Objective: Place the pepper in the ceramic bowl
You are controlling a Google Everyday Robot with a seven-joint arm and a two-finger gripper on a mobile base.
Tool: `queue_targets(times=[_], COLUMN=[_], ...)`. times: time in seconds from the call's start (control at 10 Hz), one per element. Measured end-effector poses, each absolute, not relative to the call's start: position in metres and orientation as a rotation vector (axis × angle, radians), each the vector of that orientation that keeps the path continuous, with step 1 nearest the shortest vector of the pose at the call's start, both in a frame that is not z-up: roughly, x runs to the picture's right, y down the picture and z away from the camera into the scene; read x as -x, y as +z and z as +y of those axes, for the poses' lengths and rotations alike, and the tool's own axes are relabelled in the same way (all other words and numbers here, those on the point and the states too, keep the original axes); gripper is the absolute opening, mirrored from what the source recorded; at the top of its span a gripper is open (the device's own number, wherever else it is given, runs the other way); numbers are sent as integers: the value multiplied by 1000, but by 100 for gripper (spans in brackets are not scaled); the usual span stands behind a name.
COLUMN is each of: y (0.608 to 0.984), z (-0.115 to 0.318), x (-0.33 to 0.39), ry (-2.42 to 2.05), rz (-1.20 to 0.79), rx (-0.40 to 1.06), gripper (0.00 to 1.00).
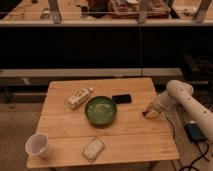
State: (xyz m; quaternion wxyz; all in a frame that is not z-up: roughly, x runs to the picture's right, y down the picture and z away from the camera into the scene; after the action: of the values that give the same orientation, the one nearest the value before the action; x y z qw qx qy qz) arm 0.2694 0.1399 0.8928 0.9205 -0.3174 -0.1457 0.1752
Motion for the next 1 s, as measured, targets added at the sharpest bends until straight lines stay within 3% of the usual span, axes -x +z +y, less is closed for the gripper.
queue_targets(times=[0.1,1.0], y=[889,850], z=[129,84], x=[-243,-130], ry=[329,162], rz=[-304,-300], rx=[641,568], gripper=[17,16])
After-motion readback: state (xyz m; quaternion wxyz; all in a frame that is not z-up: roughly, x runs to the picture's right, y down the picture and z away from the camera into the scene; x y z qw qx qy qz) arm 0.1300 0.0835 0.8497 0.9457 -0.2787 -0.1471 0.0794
